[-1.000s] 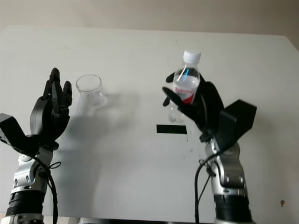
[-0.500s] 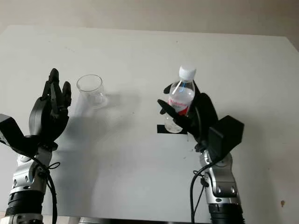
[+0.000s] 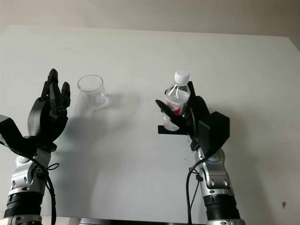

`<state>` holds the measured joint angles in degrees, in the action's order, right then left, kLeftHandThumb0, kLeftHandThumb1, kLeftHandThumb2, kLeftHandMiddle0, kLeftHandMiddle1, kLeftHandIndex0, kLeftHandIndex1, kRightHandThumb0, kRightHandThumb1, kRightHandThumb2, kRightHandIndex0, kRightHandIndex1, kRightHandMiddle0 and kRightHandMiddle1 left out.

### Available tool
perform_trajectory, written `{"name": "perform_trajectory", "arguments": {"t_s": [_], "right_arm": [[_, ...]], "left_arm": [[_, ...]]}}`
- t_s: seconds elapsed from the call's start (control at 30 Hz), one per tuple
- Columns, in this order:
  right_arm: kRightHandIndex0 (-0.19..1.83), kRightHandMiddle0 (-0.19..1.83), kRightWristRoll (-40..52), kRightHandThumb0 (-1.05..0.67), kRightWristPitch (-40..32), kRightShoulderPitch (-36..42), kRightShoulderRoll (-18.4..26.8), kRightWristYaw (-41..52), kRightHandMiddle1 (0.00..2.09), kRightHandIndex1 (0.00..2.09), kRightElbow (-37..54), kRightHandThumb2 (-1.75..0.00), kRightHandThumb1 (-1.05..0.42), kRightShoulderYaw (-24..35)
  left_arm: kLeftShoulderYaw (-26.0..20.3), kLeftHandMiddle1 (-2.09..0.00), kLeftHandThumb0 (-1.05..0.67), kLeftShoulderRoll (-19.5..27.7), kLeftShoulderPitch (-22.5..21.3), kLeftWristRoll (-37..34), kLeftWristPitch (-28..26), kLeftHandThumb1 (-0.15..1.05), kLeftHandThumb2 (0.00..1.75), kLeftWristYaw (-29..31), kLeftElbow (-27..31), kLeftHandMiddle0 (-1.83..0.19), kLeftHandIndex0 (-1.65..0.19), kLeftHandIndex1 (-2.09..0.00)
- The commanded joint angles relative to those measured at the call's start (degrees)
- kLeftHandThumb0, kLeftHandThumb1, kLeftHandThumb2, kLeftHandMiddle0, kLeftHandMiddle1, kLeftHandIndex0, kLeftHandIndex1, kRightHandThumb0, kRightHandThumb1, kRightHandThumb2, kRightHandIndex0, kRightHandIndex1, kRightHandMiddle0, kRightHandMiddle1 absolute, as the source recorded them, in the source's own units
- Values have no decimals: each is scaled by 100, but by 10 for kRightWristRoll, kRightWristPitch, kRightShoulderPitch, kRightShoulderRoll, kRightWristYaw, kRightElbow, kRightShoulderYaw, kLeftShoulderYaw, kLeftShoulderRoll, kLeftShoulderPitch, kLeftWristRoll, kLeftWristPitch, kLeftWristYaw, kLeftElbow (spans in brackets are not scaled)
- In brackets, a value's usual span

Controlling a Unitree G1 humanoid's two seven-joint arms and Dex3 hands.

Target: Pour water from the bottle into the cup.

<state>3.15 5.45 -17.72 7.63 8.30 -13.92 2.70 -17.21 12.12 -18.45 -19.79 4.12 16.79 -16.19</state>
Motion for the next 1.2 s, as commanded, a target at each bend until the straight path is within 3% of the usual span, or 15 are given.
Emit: {"name": "perform_trajectory", "arguments": {"t_s": [0.0,0.37,0.73,0.8,0.9,0.93,1.0,1.03,1.07,1.13,1.17], "right_arm": [[51,-10,-1,-27,13,-7,0,-1,209,209,-9,-30,-105,3],[74,6,10,-28,-10,-9,4,14,209,209,2,-28,-105,8],[80,22,19,-28,-23,11,3,27,209,209,28,-26,-105,6],[70,22,18,-31,-16,16,6,33,209,209,29,-21,-104,5],[18,3,10,-47,5,27,9,36,209,209,27,-7,-101,4],[6,-4,18,-51,10,30,10,47,204,201,24,-6,-99,5],[-13,-15,27,-56,13,34,15,69,173,177,21,-5,-97,5],[-13,-17,29,-63,17,36,21,83,122,115,17,-5,-95,4],[-7,-15,32,-65,20,36,26,98,88,73,14,-5,-94,3],[-7,-15,35,-72,27,36,33,118,41,22,5,-5,-92,3],[-9,-15,34,-74,32,36,35,122,32,14,0,-5,-92,4]], "left_arm": [[-3,0,-76,5,6,-3,-2,105,67,0,12,19,19,0],[-2,0,-76,7,5,2,-1,105,67,-2,11,19,19,0],[-5,0,-76,6,3,-2,-5,105,66,-3,12,19,19,0],[-4,0,-76,6,3,-2,-3,105,67,-2,11,19,19,0],[-4,0,-76,7,2,-1,-2,105,66,-1,9,19,19,0],[-5,0,-76,7,2,-2,-2,105,66,-1,9,19,19,0],[-4,0,-76,8,3,-1,-1,105,66,0,8,19,19,0],[-4,0,-76,8,3,0,-1,105,67,0,8,19,19,0],[-4,0,-76,8,3,0,-2,105,67,-1,8,19,19,0],[-5,0,-76,7,4,-1,-2,105,67,-2,9,19,19,0],[-5,0,-76,7,4,-1,-1,105,66,-1,8,19,19,0]]}}
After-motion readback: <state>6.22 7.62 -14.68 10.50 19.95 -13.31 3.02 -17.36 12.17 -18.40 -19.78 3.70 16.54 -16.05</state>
